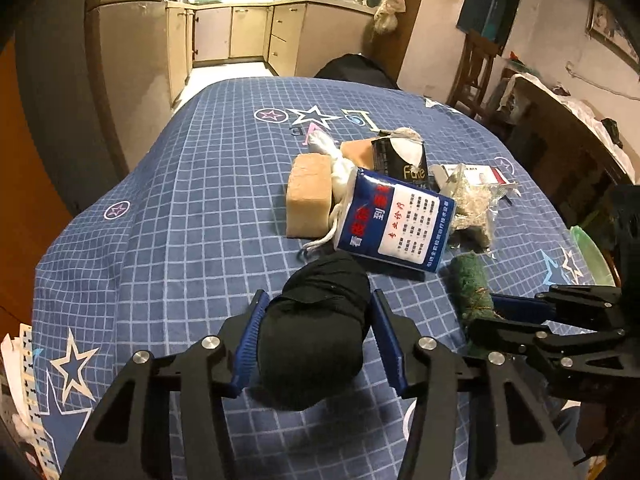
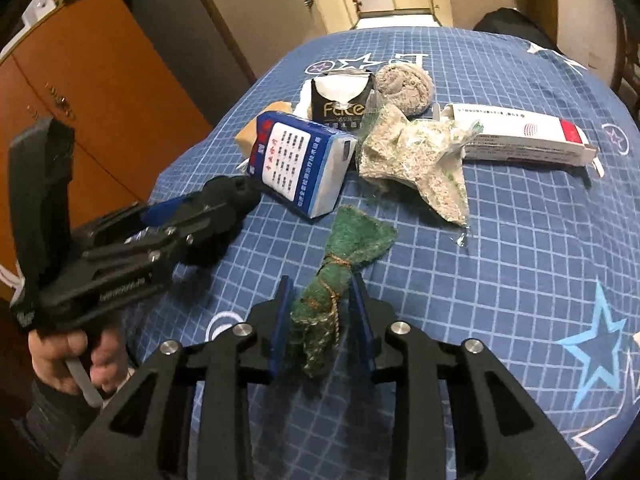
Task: Collect trash
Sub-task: 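Grasp the green scrubber with the right tool and lift it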
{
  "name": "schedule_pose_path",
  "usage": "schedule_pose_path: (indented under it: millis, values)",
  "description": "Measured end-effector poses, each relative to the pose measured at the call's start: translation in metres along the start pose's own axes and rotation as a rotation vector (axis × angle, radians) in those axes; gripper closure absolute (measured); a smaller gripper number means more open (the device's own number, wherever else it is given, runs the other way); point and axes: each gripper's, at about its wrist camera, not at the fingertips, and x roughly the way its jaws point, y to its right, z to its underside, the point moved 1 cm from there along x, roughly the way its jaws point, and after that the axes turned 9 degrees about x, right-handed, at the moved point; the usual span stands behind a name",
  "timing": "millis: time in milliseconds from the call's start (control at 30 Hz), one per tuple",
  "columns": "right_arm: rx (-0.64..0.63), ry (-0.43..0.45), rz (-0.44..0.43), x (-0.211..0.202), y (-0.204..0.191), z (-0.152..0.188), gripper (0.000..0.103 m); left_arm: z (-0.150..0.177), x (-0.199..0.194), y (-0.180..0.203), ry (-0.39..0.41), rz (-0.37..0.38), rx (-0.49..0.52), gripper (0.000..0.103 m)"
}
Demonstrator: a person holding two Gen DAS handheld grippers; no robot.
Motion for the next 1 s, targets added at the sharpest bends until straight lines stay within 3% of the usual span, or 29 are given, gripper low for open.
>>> schedule_pose_path:
  millis: [233, 300, 367, 633, 1000]
  values:
    - [-0.023, 0.048, 0.072, 0.016, -0.015, -0.007, 0.072, 0.012, 0.003, 0.007, 0.006, -0.014, -0.034, 0.051]
    - [-0.037, 0.056, 0.08, 0.015, -0.018, -0.002, 0.083, 0.017, 0.002, 0.01, 0.014, -0.023, -0.048, 0.051]
    - [-0.041, 0.071, 0.078, 0.013, -0.018, 0.001, 0.087, 0.02, -0.001, 0.011, 0.02, -0.023, -0.065, 0.052]
    - [-0.062, 0.175, 0.085, -0.032, -0.02, 0.03, 0.09, 0.034, -0.016, 0.015, 0.055, -0.048, -0.093, 0.054]
    - [-0.09, 0.395, 0.127, -0.107, -0.012, 0.057, 0.09, 0.03, -0.093, 0.065, 0.283, -0.184, -0.028, 0.054]
